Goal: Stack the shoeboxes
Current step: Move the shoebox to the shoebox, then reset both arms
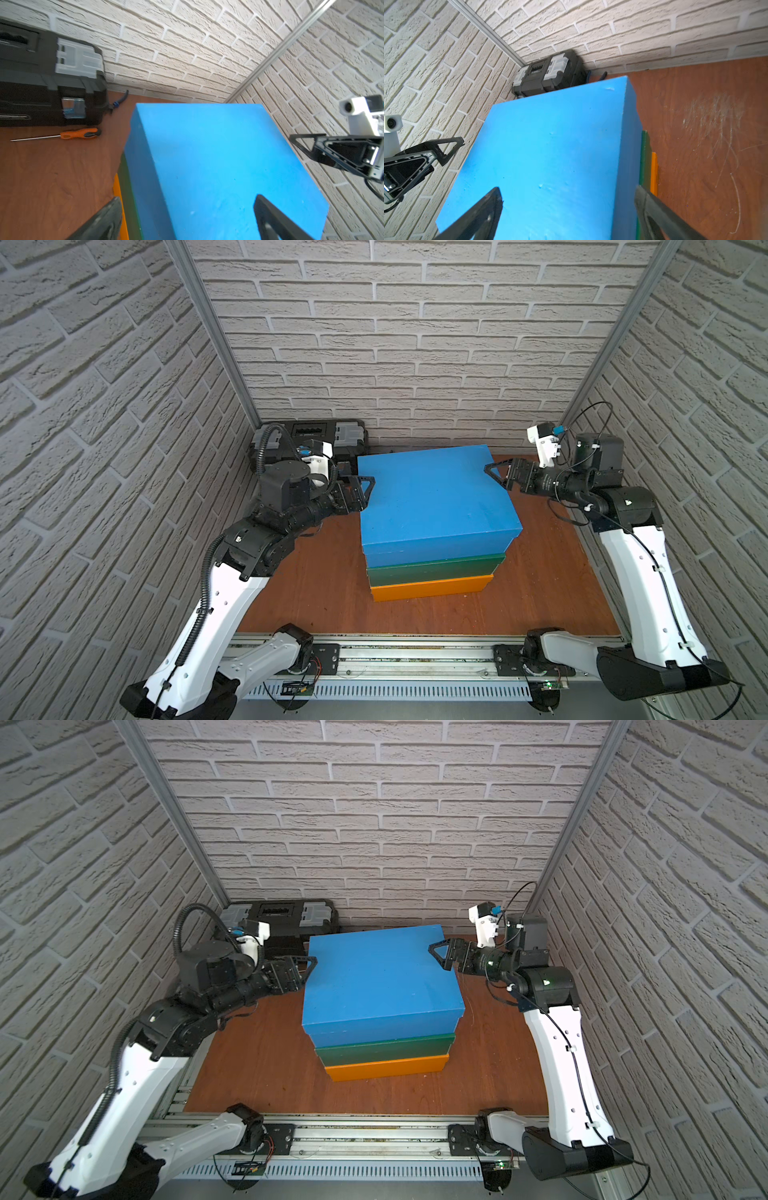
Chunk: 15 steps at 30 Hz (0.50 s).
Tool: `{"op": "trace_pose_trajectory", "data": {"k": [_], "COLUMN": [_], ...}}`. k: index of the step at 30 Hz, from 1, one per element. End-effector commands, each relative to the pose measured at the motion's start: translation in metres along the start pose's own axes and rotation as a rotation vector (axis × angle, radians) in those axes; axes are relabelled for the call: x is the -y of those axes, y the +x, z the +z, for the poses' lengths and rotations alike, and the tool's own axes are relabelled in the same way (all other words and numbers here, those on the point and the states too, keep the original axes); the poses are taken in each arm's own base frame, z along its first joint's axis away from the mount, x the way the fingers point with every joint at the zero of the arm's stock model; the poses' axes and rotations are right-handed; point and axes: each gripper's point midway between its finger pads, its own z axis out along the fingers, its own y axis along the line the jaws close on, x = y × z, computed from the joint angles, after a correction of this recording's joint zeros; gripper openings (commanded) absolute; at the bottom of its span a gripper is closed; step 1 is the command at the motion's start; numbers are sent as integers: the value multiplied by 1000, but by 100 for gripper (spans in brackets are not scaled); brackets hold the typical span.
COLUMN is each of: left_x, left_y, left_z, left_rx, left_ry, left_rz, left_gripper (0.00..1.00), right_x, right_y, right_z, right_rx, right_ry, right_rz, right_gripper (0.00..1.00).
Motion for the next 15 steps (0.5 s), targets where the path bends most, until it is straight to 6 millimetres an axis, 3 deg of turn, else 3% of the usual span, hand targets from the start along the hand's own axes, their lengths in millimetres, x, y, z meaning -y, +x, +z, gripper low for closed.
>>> {"op": "trace_pose_trajectory", "data": {"k": [1,4,7,9,12,15], "left_x": [-16,-49,-102,-138,-184,-230], "left_y": [-14,-16,-8,8,35,61], "left_z": [-13,-17,-15,-10,1,12], "left_rx": [25,36,35,17,19,55], "left_ry": [-1,-78,-246,-361,-476,-601], "left_rz": [-14,-39,-33,-31,-28,37], "left_gripper": [98,98,98,98,98,98], "right_x": [24,51,98,132,166,211], "right_y": [-21,-33,-29,-16,11,51], "right_z": [-14,-27,-32,-35,-28,-14], "right_rx": [83,165,204,213,209,190], "right_ry": [95,207,410,548,654,768], "right_rz": [3,7,3,19,9,-1], "right_gripper": [100,100,100,100,100,100]}}
